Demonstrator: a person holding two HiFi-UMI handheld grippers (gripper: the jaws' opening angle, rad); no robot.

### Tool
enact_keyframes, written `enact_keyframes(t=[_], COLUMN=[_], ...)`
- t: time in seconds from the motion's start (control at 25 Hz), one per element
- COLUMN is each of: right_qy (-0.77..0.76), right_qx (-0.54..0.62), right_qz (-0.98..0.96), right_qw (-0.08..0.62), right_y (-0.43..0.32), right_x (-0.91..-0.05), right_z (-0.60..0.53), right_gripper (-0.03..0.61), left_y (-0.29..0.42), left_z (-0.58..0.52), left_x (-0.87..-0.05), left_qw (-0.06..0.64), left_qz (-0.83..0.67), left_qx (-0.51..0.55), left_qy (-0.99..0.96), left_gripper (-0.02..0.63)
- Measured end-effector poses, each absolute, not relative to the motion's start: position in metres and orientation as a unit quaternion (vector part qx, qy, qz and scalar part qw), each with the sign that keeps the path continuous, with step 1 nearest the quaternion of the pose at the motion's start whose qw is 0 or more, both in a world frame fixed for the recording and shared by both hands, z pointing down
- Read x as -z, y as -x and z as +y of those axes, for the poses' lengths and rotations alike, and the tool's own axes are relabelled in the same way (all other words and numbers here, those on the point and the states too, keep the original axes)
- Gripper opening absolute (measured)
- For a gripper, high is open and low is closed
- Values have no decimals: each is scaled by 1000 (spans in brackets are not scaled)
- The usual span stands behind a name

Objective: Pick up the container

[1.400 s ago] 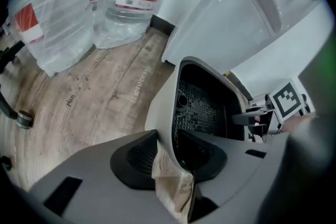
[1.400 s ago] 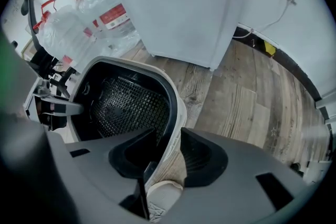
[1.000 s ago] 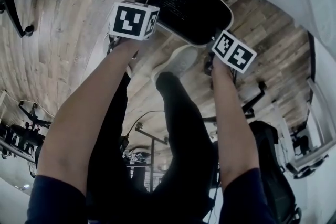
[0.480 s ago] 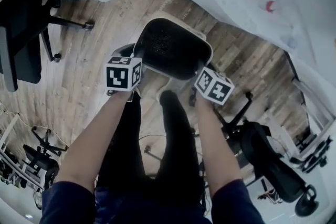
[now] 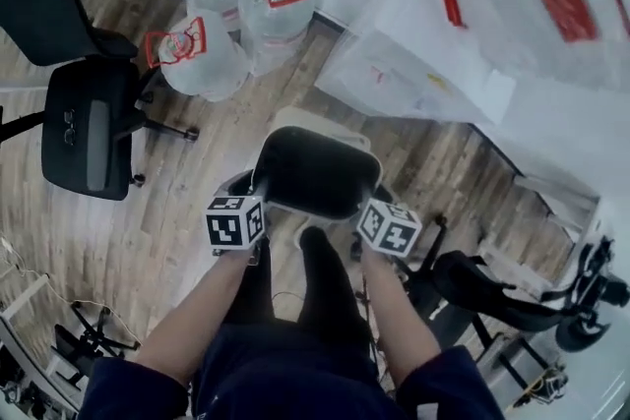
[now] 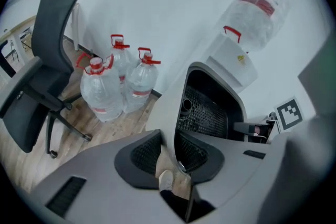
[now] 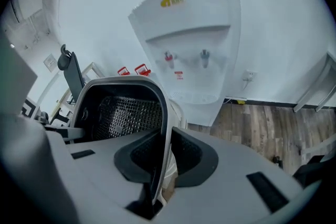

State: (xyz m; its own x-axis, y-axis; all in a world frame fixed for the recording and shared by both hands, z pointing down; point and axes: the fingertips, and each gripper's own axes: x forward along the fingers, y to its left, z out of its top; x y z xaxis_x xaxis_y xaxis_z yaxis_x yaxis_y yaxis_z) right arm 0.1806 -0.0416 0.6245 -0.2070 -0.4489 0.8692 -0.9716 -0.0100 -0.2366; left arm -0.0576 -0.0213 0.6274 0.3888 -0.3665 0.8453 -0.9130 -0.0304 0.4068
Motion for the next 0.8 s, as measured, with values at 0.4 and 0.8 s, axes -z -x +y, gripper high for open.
enact_keyframes(t=[0.4, 0.8], right_qy=[-568, -560], right_qx=[-405, -372], right_qz=[-668, -696], right_qw=[258, 252], right_y=[-166, -147], right_x=[-475, -398], right_z=[-17, -4], right_gripper=[64, 66], left_y=[72, 91], left_z=[1, 23], left_x=[-475, -405], left_qw=[463, 460], left_qz=[-487, -504], left_qx=[-231, -196], left_qy=[-703, -705], left_gripper=[109, 109])
